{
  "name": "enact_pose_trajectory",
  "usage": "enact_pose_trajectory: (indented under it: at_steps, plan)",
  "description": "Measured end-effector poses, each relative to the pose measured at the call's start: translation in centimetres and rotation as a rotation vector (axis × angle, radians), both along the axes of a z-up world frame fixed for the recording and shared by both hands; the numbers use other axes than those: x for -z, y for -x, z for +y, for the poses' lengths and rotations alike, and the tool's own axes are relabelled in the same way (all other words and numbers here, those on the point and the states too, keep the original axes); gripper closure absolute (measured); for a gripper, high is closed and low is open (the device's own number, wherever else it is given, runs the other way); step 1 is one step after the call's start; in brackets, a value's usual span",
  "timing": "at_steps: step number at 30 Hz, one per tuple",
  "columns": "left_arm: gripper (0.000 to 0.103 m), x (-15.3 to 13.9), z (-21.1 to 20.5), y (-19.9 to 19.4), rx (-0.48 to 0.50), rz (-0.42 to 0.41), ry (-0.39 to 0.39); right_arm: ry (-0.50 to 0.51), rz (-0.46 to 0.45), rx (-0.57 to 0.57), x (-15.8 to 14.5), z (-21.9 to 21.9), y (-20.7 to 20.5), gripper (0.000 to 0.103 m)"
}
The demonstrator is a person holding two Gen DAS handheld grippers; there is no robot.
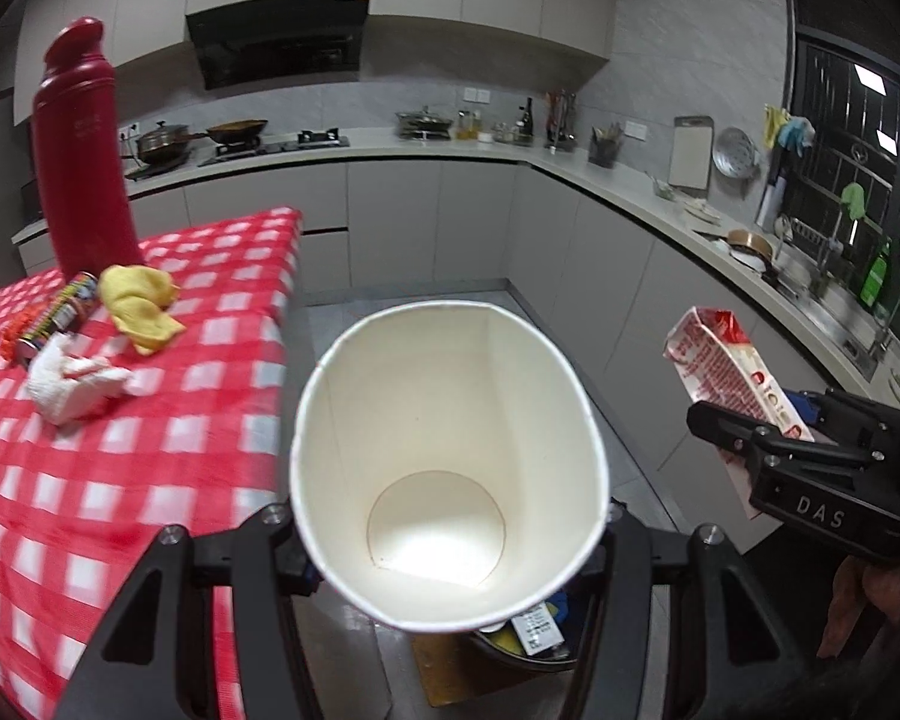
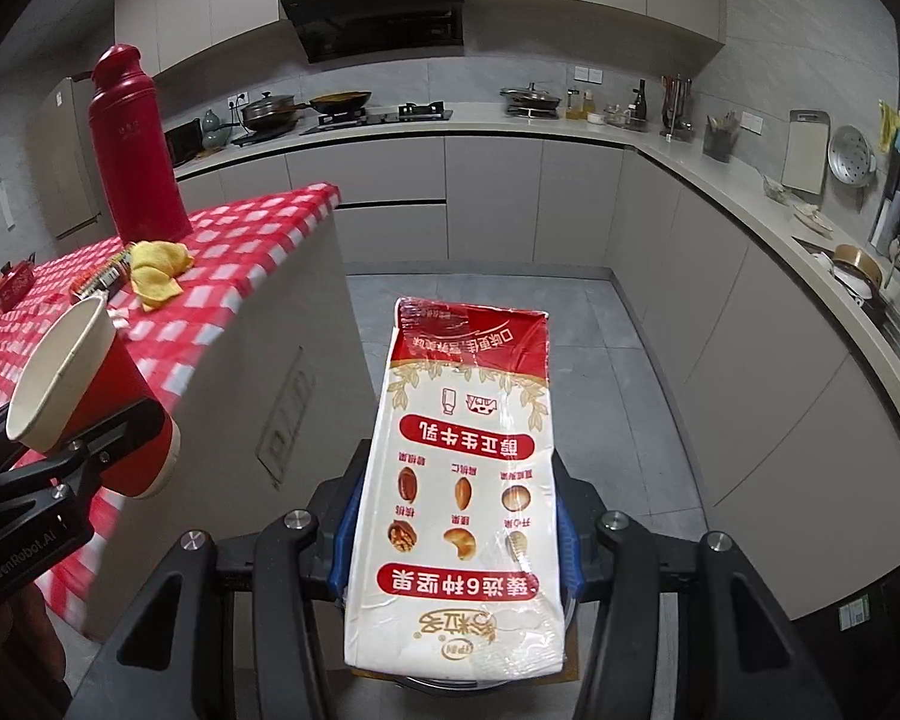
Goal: Collect trash
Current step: 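Carry cup and milk packet over the black bin and open both tools, then move both tools back toward the white tissue and yellow cloth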
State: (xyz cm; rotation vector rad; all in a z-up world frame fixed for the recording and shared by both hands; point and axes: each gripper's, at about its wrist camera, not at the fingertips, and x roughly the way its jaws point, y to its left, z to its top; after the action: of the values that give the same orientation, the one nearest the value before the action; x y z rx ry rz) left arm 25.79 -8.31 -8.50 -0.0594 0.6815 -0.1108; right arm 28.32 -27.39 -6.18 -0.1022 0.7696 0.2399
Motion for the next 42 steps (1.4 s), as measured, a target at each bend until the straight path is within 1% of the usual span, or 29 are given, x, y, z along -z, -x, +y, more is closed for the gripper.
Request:
enact_pose_trajectory:
  at_steps: [5, 7, 11, 17, 20, 22, 24, 25, 26, 27, 28, 29, 30, 32, 36, 40, 42]
  plan:
    - [0.047, 2.3, -2.6, -0.1, 0.018, 0.001, -0.004, 0.006, 0.014, -0.02, 2.9, -2.3, -0.3, 0.05]
    - [0.047, 3.3, -3.6, -0.1, 0.02, 0.006, -0.005, 0.015, 0.027, -0.039, 4.5, -3.0, -0.4, 0.05]
    - [0.047, 7.0, -5.4, -0.1, 0.015, 0.065, 0.003, 0.03, 0.07, -0.081, 8.1, -3.8, -0.5, 0.05]
    - [0.047, 10.7, -7.4, 0.2, 0.002, 0.13, -0.001, 0.051, 0.129, -0.118, 12.2, -5.0, -0.2, 0.05]
    - [0.047, 11.9, -7.8, -0.2, -0.009, 0.148, -0.003, 0.06, 0.151, -0.151, 14.2, -5.3, -0.3, 0.05]
    - [0.045, 12.5, -8.2, -0.5, -0.006, 0.154, -0.002, 0.074, 0.165, -0.18, 15.5, -5.2, -0.5, 0.05]
    - [0.037, 13.3, -8.5, -1.0, 0.018, 0.172, 0.019, 0.094, 0.173, -0.229, 16.8, -4.7, -0.7, 0.05]
    - [0.032, 13.8, -8.7, -1.3, 0.02, 0.182, 0.018, 0.135, 0.174, -0.273, 17.7, -4.1, -0.7, 0.05]
    - [0.015, 14.5, -8.6, -1.6, 0.004, 0.198, 0.002, 0.19, 0.162, -0.322, 18.9, -3.5, -0.7, 0.048]
    - [0.01, 15.1, -8.2, -1.8, -0.034, 0.214, -0.013, 0.239, 0.136, -0.34, 19.8, -3.3, -0.5, 0.027]
    - [0.01, 15.5, -7.4, -1.8, -0.069, 0.228, -0.013, 0.273, 0.123, -0.35, 20.3, -3.3, -0.4, 0.008]
    - [0.009, 15.6, -6.8, -1.8, -0.087, 0.238, -0.008, 0.295, 0.109, -0.37, 20.6, -3.5, -0.1, 0.0]
    - [0.006, 15.7, -6.1, -1.6, -0.113, 0.247, -0.005, 0.321, 0.084, -0.362, 20.7, -3.8, 0.2, 0.0]
    - [0.005, 15.7, -5.6, -1.0, -0.132, 0.248, -0.014, 0.301, 0.076, -0.331, 20.5, -4.8, 0.2, 0.0]
    - [0.005, 15.5, -6.7, -0.2, -0.124, 0.242, -0.063, 0.233, 0.09, -0.257, 19.9, -5.7, -0.4, 0.0]
    - [0.005, 14.2, -7.2, 0.7, -0.115, 0.213, -0.078, 0.214, 0.093, -0.227, 19.5, -5.5, -0.2, 0.0]
    - [0.005, 13.6, -6.9, 0.6, -0.115, 0.209, -0.076, 0.202, 0.088, -0.202, 18.7, -5.6, -0.1, 0.0]
